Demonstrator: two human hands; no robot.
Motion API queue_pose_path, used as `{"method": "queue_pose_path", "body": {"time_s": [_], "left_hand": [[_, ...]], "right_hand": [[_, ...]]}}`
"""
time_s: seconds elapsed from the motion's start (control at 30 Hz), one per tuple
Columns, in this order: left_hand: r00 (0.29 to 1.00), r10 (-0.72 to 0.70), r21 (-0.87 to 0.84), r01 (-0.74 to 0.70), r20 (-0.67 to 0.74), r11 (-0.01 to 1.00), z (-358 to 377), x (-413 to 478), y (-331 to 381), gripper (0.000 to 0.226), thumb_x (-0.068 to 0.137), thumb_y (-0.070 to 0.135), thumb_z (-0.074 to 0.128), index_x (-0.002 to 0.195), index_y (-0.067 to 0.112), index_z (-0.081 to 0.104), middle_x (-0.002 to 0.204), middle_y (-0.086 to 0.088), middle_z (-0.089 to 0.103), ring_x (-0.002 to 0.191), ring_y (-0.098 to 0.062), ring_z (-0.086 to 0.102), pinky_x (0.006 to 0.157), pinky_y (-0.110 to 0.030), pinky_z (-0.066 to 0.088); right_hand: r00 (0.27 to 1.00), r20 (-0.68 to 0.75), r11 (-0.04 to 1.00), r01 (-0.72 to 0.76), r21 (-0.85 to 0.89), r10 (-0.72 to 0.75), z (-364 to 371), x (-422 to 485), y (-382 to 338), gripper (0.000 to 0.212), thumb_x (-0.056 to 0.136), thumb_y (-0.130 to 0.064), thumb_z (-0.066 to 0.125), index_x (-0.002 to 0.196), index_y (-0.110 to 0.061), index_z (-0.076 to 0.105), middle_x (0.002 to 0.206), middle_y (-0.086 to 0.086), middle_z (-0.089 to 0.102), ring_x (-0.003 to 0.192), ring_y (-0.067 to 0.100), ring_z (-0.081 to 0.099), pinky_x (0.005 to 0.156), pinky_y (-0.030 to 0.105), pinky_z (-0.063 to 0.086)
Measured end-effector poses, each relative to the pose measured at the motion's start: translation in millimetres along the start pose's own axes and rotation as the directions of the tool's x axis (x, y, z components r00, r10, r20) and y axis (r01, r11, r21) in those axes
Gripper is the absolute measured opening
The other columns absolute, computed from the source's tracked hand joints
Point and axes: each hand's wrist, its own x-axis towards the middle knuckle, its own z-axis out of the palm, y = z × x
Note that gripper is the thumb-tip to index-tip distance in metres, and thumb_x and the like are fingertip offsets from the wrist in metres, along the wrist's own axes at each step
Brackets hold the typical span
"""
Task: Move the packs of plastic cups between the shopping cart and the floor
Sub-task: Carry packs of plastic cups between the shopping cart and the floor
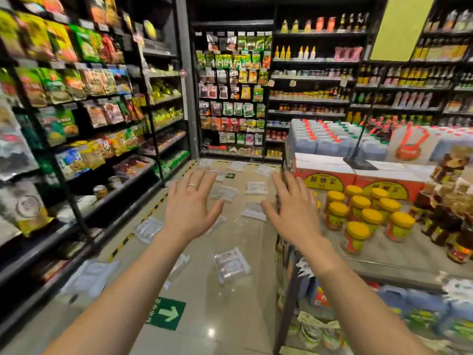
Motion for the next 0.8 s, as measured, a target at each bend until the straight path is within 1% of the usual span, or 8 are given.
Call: {"method": "queue_pose_path", "body": {"time_s": [0.07,0.23,0.47,0.53,0.6,0.67,0.73,0.8], "left_hand": [[0.999,-0.038,0.022,0.038,0.021,0.999,9,8,-9,0.077,0.086,0.065,0.022,0.151,0.025,0.035,0.157,-0.006,0.034,0.145,-0.030,0.027,0.115,-0.053,0.021],[0.993,-0.113,0.042,0.112,0.030,0.993,38,26,-40,0.071,0.090,0.063,0.032,0.151,0.028,0.032,0.158,-0.004,0.032,0.147,-0.030,0.024,0.116,-0.052,0.019],[0.987,-0.151,0.038,0.150,0.052,0.988,93,81,-107,0.076,0.087,0.066,0.023,0.154,0.030,0.025,0.161,-0.001,0.024,0.148,-0.027,0.018,0.119,-0.049,0.014],[0.988,-0.144,0.014,0.143,0.048,0.990,114,104,-131,0.076,0.087,0.067,0.021,0.153,0.029,0.026,0.161,-0.001,0.025,0.148,-0.027,0.019,0.118,-0.049,0.015],[0.992,-0.115,-0.010,0.116,0.053,0.993,136,130,-157,0.076,0.087,0.067,0.021,0.152,0.027,0.029,0.159,-0.003,0.028,0.147,-0.029,0.022,0.117,-0.051,0.019],[0.992,-0.073,0.004,0.073,0.105,0.997,158,160,-183,0.074,0.089,0.066,0.024,0.153,0.028,0.024,0.161,-0.002,0.025,0.147,-0.028,0.021,0.117,-0.050,0.021],[0.990,-0.029,-0.014,0.032,0.136,0.999,176,189,-206,0.073,0.091,0.064,0.028,0.154,0.028,0.022,0.161,-0.001,0.023,0.148,-0.027,0.019,0.116,-0.050,0.021],[0.989,0.011,-0.038,-0.005,0.149,0.999,191,217,-227,0.076,0.089,0.065,0.023,0.154,0.027,0.022,0.162,-0.002,0.022,0.149,-0.028,0.017,0.117,-0.051,0.020]], "right_hand": [[0.999,0.015,0.999,0.031,0.026,-0.031,16,19,-2,0.068,0.096,-0.059,0.036,0.155,-0.034,0.012,0.164,0.003,0.011,0.149,0.029,0.008,0.118,0.045,0.012],[0.994,0.058,0.996,0.090,0.024,-0.091,54,68,-18,0.069,0.096,-0.061,0.032,0.156,-0.034,0.010,0.164,0.002,0.008,0.150,0.028,0.006,0.118,0.046,0.011],[0.990,0.078,0.993,0.114,0.026,-0.116,114,136,-46,0.068,0.096,-0.060,0.030,0.156,-0.033,0.010,0.164,0.004,0.007,0.150,0.029,0.005,0.118,0.046,0.009],[0.992,0.060,0.993,0.114,0.005,-0.115,136,161,-55,0.070,0.094,-0.062,0.028,0.156,-0.033,0.012,0.164,0.005,0.010,0.149,0.030,0.008,0.117,0.048,0.012],[0.994,0.055,0.995,0.095,-0.003,-0.095,158,189,-65,0.069,0.096,-0.060,0.032,0.156,-0.033,0.013,0.164,0.005,0.010,0.149,0.030,0.008,0.118,0.048,0.013],[0.996,0.077,0.999,0.046,0.009,-0.046,180,220,-76,0.069,0.096,-0.061,0.032,0.156,-0.034,0.011,0.164,0.004,0.008,0.150,0.029,0.005,0.118,0.048,0.011],[0.996,0.095,1.000,-0.002,0.022,0.000,200,248,-88,0.072,0.093,-0.064,0.026,0.156,-0.034,0.009,0.164,0.003,0.007,0.150,0.028,0.003,0.119,0.048,0.011],[0.996,0.085,0.999,-0.040,-0.005,0.041,219,272,-97,0.073,0.092,-0.064,0.028,0.155,-0.032,0.011,0.164,0.004,0.010,0.149,0.029,0.008,0.118,0.048,0.013]]}}
